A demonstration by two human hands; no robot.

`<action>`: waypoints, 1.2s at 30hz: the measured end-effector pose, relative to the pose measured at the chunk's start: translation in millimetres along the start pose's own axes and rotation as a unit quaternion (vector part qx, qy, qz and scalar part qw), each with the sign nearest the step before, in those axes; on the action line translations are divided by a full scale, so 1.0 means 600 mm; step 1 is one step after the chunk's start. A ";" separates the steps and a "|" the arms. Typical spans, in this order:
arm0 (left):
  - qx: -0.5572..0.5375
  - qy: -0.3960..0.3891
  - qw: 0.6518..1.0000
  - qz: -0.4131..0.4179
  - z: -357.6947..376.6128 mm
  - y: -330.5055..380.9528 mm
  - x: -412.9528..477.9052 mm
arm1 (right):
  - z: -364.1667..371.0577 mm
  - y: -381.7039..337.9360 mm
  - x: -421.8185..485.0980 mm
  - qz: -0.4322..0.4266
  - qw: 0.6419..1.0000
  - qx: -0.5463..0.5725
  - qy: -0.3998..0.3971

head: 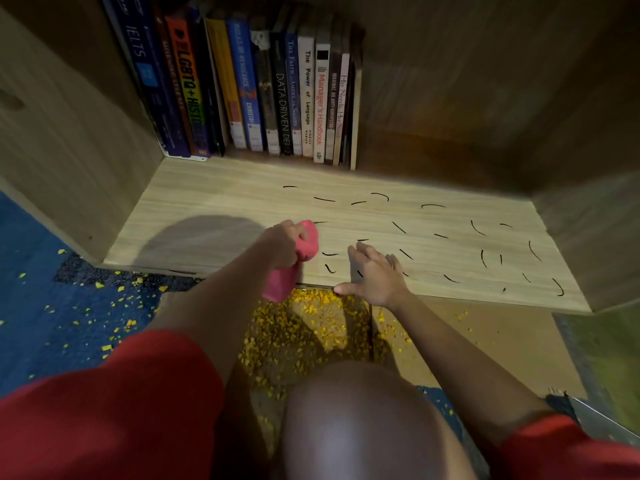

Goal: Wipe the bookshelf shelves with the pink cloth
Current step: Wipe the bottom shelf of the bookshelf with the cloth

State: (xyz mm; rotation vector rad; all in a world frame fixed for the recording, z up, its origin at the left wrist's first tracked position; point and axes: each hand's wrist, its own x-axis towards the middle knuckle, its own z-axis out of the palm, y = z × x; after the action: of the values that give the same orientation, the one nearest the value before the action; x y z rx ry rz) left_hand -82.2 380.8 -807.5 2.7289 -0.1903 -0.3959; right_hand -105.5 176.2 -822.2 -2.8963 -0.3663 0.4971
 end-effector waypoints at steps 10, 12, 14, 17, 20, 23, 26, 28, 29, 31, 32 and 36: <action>-0.021 -0.098 0.991 -0.085 -0.014 0.030 -0.022 | -0.013 -0.012 0.002 0.000 0.999 -0.044 -0.030; -0.014 -0.129 0.988 -0.086 -0.026 0.021 -0.027 | -0.017 -0.014 0.005 -0.006 0.998 -0.061 -0.031; 0.003 -0.139 0.987 -0.075 -0.031 0.023 -0.037 | -0.020 -0.017 0.004 -0.006 0.997 -0.064 -0.037; -0.008 -0.114 0.992 -0.061 -0.033 0.047 -0.048 | -0.020 -0.021 0.001 0.000 0.998 -0.053 -0.041; -0.023 -0.048 0.994 -0.095 -0.010 0.067 -0.048 | -0.013 -0.016 0.000 0.009 0.999 -0.021 -0.030; -0.033 -0.033 0.992 -0.114 0.011 0.057 -0.047 | 0.000 -0.010 -0.009 0.025 1.000 0.007 0.005; -0.012 -0.001 0.994 -0.108 0.044 0.042 -0.056 | 0.015 -0.007 -0.026 0.054 0.996 0.013 0.069; 0.003 0.047 0.995 -0.092 0.064 0.039 -0.064 | 0.025 -0.007 -0.035 0.065 0.994 0.015 0.091; 0.015 0.055 0.996 -0.075 0.072 0.041 -0.073 | 0.028 -0.008 -0.039 0.067 0.994 0.015 0.087; 0.049 0.057 0.997 -0.023 0.081 0.045 -0.082 | 0.028 -0.008 -0.038 0.068 0.995 0.015 0.076; 0.065 0.054 0.996 0.008 0.082 0.046 -0.085 | 0.026 -0.007 -0.036 0.070 0.995 0.012 0.072; 0.051 0.063 0.996 0.030 0.067 0.018 -0.080 | 0.021 -0.003 -0.033 0.073 0.996 -0.002 0.049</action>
State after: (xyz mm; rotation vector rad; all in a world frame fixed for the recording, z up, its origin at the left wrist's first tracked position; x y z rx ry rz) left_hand -140.5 365.9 -827.6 2.8287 -0.2630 -0.2010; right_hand -128.1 174.3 -827.4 -2.9518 -0.1426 0.3726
